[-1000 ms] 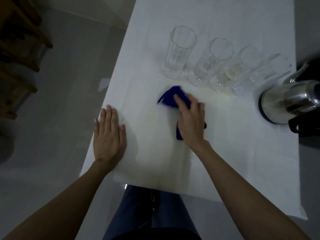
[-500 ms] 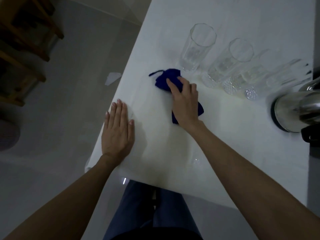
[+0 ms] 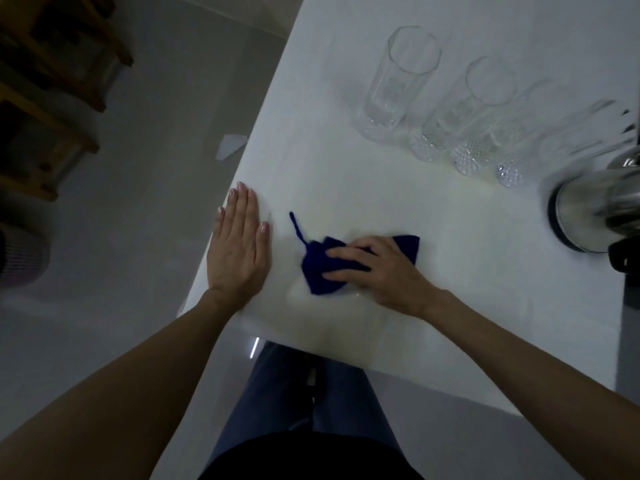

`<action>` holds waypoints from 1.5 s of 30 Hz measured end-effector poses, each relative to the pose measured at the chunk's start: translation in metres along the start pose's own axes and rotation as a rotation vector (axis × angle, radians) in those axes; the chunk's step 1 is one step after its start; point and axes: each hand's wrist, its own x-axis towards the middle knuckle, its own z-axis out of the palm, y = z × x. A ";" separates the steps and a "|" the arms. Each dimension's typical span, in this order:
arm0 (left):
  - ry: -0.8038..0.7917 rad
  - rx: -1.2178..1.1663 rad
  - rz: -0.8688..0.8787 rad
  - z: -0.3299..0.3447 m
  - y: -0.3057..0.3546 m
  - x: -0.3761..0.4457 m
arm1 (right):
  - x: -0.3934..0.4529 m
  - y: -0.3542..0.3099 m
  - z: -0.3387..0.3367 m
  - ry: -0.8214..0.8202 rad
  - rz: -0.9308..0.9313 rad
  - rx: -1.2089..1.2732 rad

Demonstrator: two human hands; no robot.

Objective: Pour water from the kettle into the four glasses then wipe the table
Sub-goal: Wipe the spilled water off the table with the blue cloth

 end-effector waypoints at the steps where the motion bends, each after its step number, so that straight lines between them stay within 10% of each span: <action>1: 0.001 0.016 0.000 0.001 0.000 0.000 | -0.014 0.008 -0.006 0.014 0.009 -0.037; 9: 0.011 0.065 0.006 0.004 0.002 -0.001 | 0.062 0.030 -0.010 0.229 0.766 -0.095; 15: 0.015 -0.012 0.005 0.000 0.001 -0.001 | 0.084 -0.026 0.011 0.180 0.356 0.044; 23: 0.017 0.011 0.036 0.000 0.000 -0.001 | -0.096 -0.023 -0.001 0.010 0.029 -0.125; 32: 0.011 0.084 0.021 0.004 0.002 -0.001 | -0.012 -0.011 -0.010 0.378 1.198 -0.135; 39: -0.004 0.044 0.040 0.002 -0.001 -0.001 | -0.011 -0.090 0.021 0.167 0.337 -0.067; 45: -0.012 0.056 0.030 0.002 0.001 -0.002 | -0.168 -0.043 -0.018 0.062 0.443 -0.231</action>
